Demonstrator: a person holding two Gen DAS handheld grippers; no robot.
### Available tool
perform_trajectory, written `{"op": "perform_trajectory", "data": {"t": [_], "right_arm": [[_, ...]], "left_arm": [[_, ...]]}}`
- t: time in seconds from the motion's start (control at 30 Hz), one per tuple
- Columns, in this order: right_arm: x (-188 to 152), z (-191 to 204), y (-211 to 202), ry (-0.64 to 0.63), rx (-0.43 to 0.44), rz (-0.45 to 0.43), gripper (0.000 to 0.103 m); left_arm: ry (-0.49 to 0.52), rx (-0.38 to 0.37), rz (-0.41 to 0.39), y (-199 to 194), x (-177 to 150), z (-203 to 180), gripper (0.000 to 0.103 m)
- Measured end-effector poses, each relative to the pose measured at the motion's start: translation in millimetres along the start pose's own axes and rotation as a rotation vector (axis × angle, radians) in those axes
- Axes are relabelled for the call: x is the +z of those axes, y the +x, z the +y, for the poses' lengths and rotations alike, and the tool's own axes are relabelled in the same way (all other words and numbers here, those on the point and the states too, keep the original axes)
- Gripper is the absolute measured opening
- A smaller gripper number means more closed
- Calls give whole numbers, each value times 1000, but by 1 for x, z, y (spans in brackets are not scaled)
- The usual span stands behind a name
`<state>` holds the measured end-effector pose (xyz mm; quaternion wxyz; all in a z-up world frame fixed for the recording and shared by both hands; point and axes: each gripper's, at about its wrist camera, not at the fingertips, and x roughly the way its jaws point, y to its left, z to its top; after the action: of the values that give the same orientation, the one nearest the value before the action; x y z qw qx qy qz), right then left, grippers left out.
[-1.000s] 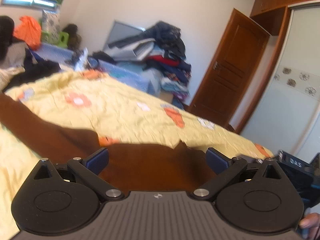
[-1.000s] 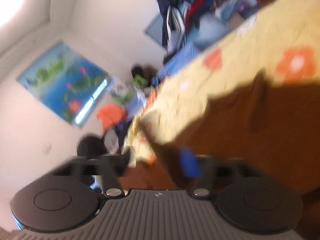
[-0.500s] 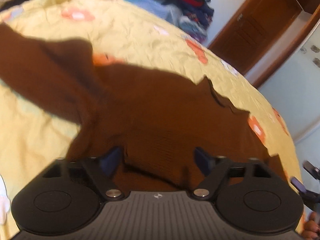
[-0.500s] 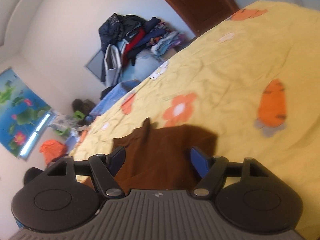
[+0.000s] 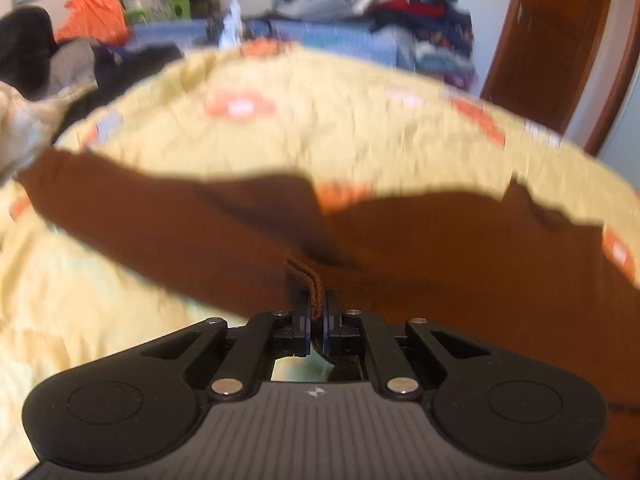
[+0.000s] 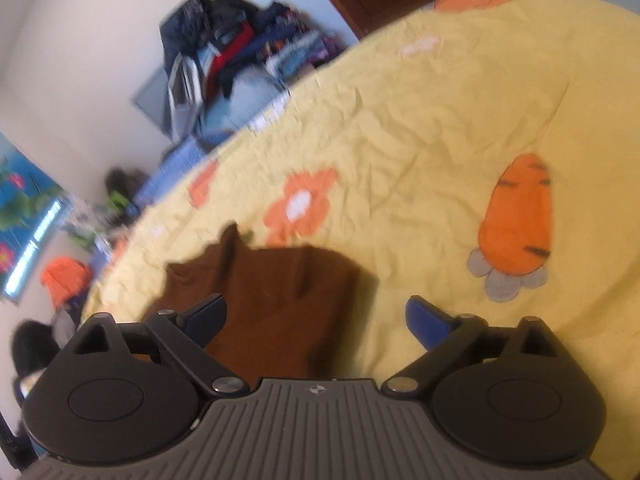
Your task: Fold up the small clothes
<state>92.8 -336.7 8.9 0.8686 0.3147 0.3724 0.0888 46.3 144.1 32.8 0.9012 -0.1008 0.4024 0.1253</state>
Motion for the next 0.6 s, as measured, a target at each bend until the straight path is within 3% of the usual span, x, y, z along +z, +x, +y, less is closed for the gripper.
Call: {"op": "perform_trajectory", "data": {"t": [0.13, 0.17, 0.27, 0.37, 0.4, 0.43, 0.5, 0.6], "right_arm": [[-6, 15, 21, -75, 0, 52, 87], [-5, 19, 24, -89, -1, 64, 79], [-2, 24, 35, -114, -11, 109, 17], [4, 23, 35, -134, -7, 112, 16], [9, 22, 28, -144, -5, 90, 16], [15, 20, 20, -147, -5, 66, 16], [27, 7, 9, -124, -22, 32, 15], [28, -12, 19, -92, -57, 85, 14]], "left_arm": [[83, 51, -38, 0, -10, -13, 5], [94, 57, -41, 0, -11, -16, 5], [122, 70, -52, -2, -13, -20, 6], [137, 73, -86, -13, -11, -23, 17], [141, 52, -106, -19, -12, -24, 31], [149, 30, -121, -23, -12, -26, 55], [181, 14, -150, -27, -17, -32, 80], [218, 37, -134, -16, -23, -37, 78]]}}
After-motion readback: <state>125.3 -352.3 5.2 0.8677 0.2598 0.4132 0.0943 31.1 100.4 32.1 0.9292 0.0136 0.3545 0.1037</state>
